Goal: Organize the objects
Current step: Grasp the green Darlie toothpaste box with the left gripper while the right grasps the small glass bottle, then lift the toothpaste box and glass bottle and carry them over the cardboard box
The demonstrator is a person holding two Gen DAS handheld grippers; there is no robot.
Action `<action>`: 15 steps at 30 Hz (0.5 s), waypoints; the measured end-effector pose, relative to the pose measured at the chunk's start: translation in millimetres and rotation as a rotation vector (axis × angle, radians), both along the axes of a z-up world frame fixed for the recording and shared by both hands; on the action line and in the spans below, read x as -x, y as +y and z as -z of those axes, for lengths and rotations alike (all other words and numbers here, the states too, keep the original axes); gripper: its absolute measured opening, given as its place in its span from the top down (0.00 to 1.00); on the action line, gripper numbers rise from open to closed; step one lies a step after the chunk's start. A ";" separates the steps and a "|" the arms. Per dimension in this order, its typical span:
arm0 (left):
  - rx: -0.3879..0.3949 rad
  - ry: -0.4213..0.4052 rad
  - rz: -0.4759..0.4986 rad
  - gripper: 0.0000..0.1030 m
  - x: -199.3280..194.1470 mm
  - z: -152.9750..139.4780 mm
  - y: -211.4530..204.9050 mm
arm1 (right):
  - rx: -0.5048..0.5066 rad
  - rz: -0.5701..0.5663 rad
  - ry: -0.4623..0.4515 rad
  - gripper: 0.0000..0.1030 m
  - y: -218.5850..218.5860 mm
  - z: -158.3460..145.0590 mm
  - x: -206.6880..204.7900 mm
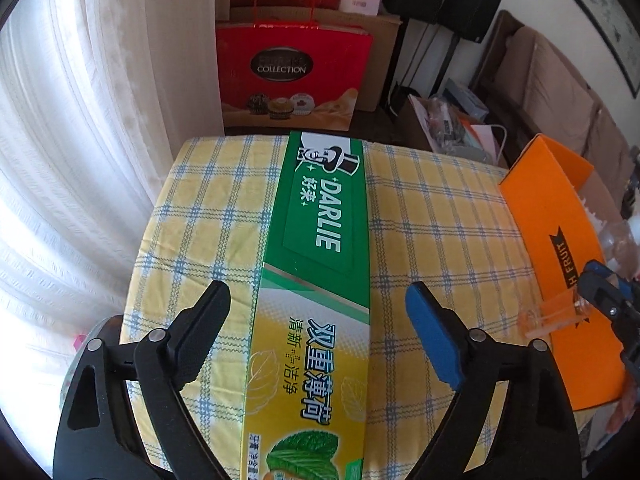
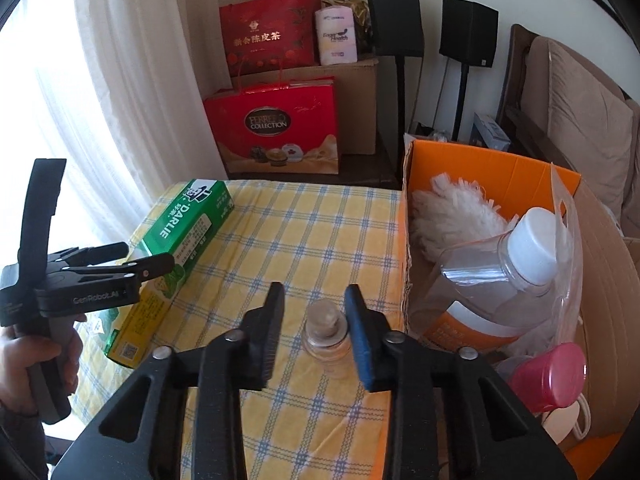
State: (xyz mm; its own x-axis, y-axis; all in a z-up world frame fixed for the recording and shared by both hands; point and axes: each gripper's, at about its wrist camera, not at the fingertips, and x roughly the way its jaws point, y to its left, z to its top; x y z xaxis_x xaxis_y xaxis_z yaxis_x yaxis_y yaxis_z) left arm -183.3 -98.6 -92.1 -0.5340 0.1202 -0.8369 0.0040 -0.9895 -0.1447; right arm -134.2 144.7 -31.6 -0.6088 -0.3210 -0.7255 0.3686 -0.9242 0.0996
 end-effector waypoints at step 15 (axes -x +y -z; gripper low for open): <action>-0.065 -0.034 -0.004 0.47 -2.2 14.6 -0.7 | 0.054 -0.021 0.019 0.82 7.7 -13.0 -9.5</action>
State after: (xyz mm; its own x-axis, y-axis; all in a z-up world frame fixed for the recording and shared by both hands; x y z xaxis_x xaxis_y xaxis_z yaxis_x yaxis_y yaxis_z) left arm -181.2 -99.3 -106.6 -0.5062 0.1730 -0.8449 0.0140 -0.9779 -0.2086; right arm -124.7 152.4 -18.6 -0.6153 -0.3722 -0.6949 0.3903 -0.9097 0.1416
